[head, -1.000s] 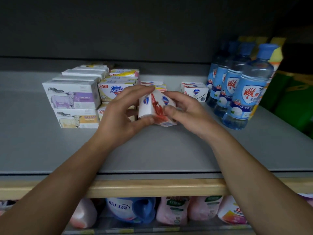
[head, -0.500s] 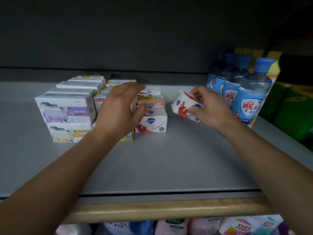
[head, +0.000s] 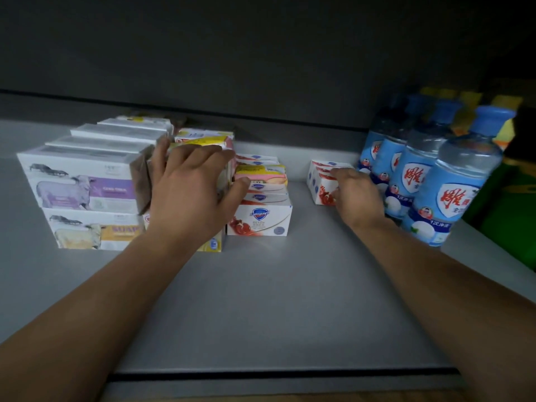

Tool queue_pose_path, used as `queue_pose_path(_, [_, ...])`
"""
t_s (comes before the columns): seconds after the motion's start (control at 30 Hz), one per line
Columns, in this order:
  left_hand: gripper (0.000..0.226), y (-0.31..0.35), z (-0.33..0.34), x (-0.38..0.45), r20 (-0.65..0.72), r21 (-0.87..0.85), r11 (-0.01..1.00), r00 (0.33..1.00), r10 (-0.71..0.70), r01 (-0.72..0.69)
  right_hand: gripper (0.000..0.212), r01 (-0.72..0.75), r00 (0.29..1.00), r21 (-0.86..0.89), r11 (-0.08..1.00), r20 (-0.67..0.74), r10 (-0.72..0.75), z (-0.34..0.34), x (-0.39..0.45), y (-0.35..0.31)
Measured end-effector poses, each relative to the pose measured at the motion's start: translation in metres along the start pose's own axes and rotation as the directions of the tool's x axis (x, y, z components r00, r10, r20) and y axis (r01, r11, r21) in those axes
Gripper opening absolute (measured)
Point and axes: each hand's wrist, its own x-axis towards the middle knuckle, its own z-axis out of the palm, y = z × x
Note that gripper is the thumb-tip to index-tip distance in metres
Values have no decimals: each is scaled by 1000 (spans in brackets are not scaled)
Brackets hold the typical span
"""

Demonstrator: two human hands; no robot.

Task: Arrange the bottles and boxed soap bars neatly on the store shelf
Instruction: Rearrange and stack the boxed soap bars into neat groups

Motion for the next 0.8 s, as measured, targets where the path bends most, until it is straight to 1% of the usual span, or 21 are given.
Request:
queue_pose_path(0.1, [53, 0, 1, 2, 12, -5, 1000, 1000, -12, 12, 50, 11, 1000, 9, 1000, 15, -11, 4, 0, 0])
queue_pose_path(0.23, [52, -1, -1, 1, 19, -24, 1000, 1000, -19, 19, 54, 29, 995, -42, 999, 97, -24, -8, 1, 0])
queue_pose_path(0.27, [52, 0, -2, 1, 20, -25, 1000, 1000, -17, 17, 53, 35, 996, -5, 999, 81, -35, -15, 1, -4])
queue_pose_path(0.3, [52, 0, -3, 1, 21, -28, 999, 1000, -17, 18, 49, 33, 999, 101, 994, 39, -37, -22, -1, -11])
queue_pose_path(0.33, [52, 0, -4, 1, 24, -33, 999, 1000, -19, 20, 42, 39, 999, 245, 969, -14, -36, -30, -5, -20])
queue_pose_path(0.4, [51, 0, -5, 1, 37, -40, 999, 999, -22, 23, 28, 95, 995, 495, 864, -81, -63, -45, -18, -42])
queue_pose_path(0.43, [51, 0, -5, 1, 43, -42, 999, 999, -22, 24, 24, 123, 992, 552, 825, -68, -102, -51, -26, -53])
queue_pose_path(0.47, [52, 0, -6, 1, 49, -45, 999, 999, -23, 26, 24, 141, 987, 564, 814, -16, -160, -54, -34, -61])
queue_pose_path(0.5, [52, 0, -7, 1, 57, -47, 999, 998, -24, 27, 29, 153, 974, 538, 829, 58, -217, -56, -44, -68])
queue_pose_path(0.53, [52, 1, -8, 1, 64, -50, 998, 998, -24, 27, 38, 171, 957, 480, 860, 126, -261, -55, -52, -73])
queue_pose_path(0.57, [52, 1, -9, 1, 68, -58, 998, 997, -23, 27, 47, 198, 944, 417, 887, 164, -288, -52, -60, -75])
queue_pose_path(0.6, [52, 1, -11, 1, 68, -71, 997, 997, -24, 29, 53, 223, 941, 363, 905, 164, -298, -50, -67, -76])
queue_pose_path(0.67, [48, 1, -15, 1, 53, -118, 993, 998, -18, 24, 56, 227, 956, 316, 921, 109, -273, -49, -75, -78])
queue_pose_path(0.73, [42, 1, -19, 1, 10, -174, 985, 1000, -2, 3, 53, 206, 968, 332, 920, 67, -241, -51, -79, -79])
queue_pose_path(0.8, [36, 5, -23, -3, -56, -215, 976, 998, 17, -29, 50, 187, 974, 357, 915, 55, -220, -51, -83, -82])
